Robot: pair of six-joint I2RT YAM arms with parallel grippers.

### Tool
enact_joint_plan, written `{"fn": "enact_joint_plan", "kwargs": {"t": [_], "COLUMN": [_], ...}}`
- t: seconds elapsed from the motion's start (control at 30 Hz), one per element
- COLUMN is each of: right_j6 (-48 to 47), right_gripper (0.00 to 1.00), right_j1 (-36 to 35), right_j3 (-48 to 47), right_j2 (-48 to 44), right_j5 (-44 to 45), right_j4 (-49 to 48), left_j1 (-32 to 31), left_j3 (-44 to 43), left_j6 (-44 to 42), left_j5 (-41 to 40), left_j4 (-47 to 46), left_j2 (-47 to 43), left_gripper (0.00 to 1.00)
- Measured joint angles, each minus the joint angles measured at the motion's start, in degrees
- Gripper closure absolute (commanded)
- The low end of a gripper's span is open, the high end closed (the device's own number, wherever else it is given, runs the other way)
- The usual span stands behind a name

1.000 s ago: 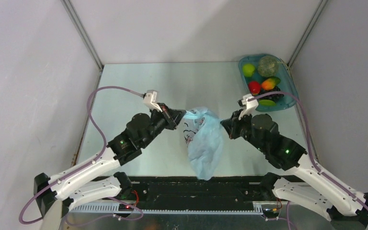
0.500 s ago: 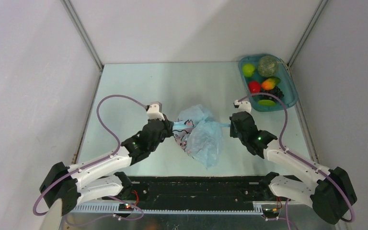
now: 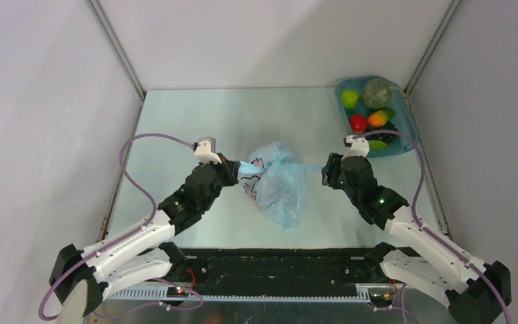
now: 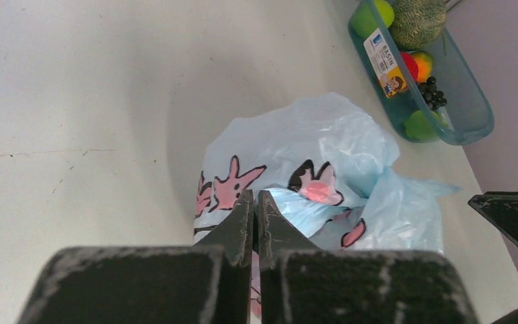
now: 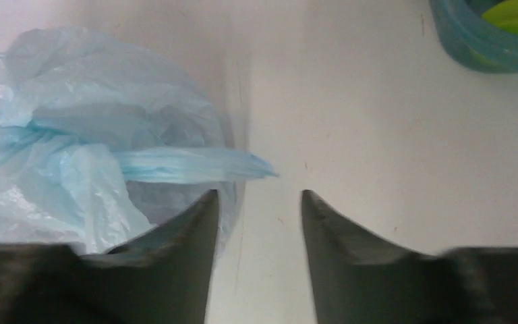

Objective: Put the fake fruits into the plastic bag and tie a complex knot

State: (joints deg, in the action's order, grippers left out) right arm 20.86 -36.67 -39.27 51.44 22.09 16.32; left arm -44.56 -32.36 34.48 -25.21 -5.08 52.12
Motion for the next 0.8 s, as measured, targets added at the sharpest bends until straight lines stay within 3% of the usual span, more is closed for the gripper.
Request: {"fn": "enact_joint_plan", "kwargs": {"t": [0.2, 0.33, 0.5, 0.67, 0.73, 0.8], "right_j6": [16.72, 27.36, 37.27, 41.51, 42.23, 42.56], "right_gripper": [0.25, 0.22, 0.23, 0.25, 0.31, 0.42], "right_j1": [-0.09, -1.99, -1.33, -0.04, 0.46, 1.46], "right_j3": [0.07, 2.19, 5.66, 6.62, 6.62, 6.62], "right_j2": [-6.16, -9.11, -5.55, 2.08, 4.61, 7.34], "right_j5": [-1.88, -3.54, -6.14, -7.48, -7.43, -7.39], "right_j4": [5.79, 3.06, -3.06, -9.29, -12.15, -15.39], "left_j1": [0.48, 0.48, 0.48, 0.48, 0.48, 0.48], "left_j3": [0.98, 2.38, 2.80, 2.84, 3.52, 4.11], "left_j6": [1.68, 2.54, 2.64, 2.58, 2.54, 2.49], "left_j5": [3.52, 4.92, 5.53, 6.05, 6.12, 6.12], "left_j4": [-2.84, -3.85, -3.98, -4.48, -5.46, -5.84], "left_j2": [0.37, 0.81, 0.70, 0.63, 0.46, 0.33], "left_gripper": [1.00, 1.00, 1.00, 1.00, 1.00, 1.00]}}
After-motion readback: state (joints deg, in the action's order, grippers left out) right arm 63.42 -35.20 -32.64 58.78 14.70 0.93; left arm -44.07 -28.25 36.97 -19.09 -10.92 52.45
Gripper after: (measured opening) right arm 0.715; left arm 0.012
